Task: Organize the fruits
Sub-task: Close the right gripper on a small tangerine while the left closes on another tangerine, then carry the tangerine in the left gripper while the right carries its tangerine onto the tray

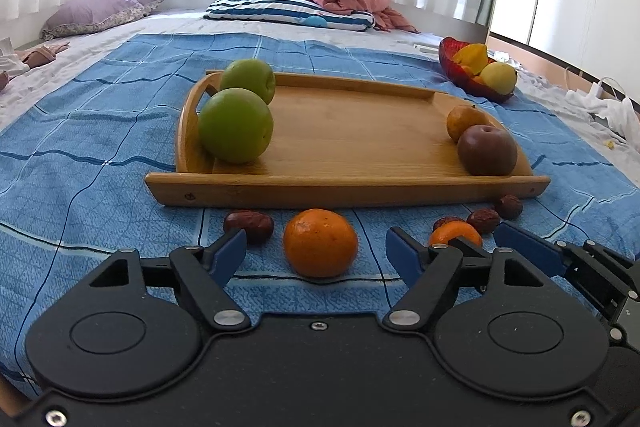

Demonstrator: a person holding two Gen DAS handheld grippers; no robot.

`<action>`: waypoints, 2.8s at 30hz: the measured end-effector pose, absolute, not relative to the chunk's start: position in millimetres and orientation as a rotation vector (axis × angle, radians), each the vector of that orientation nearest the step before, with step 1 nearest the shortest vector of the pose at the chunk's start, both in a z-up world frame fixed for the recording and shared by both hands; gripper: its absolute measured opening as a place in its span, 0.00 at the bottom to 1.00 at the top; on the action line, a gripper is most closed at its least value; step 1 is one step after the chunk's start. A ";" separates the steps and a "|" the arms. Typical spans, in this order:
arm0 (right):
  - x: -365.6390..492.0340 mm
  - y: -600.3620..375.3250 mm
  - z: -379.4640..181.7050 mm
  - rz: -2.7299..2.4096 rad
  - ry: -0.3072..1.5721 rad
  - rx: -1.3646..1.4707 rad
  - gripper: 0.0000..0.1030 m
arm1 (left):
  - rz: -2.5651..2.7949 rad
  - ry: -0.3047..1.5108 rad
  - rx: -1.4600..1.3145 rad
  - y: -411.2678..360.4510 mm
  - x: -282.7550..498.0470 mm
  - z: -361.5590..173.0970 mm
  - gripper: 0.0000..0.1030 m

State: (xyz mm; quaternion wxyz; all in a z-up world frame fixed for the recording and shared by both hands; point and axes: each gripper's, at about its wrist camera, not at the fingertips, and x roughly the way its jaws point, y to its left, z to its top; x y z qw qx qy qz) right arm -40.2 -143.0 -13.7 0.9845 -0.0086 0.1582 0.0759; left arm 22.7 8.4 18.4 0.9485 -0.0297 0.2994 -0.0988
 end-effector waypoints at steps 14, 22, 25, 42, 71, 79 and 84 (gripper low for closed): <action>-34.6 -138.6 -16.9 0.159 0.331 -0.017 0.44 | -0.182 0.619 -0.054 6.2 26.4 15.0 0.62; -31.9 -137.7 -17.2 0.154 0.334 -0.015 0.44 | -0.186 0.628 -0.058 5.5 28.6 13.8 0.55; -31.0 -137.7 -17.6 0.151 0.337 -0.010 0.44 | -0.193 0.629 -0.055 4.5 29.4 13.2 0.52; -26.4 -140.4 -19.7 0.142 0.352 0.009 0.44 | -0.189 0.638 -0.040 -0.8 31.4 10.3 0.39; -32.9 -139.0 -12.7 0.149 0.336 0.002 0.38 | -0.182 0.614 -0.041 1.0 19.8 24.4 0.38; -33.9 -139.5 -3.0 0.148 0.305 -0.001 0.38 | -0.180 0.594 -0.046 0.8 19.9 33.3 0.38; -31.7 -141.8 0.9 0.149 0.300 0.011 0.38 | -0.172 0.578 -0.049 2.5 21.9 39.1 0.38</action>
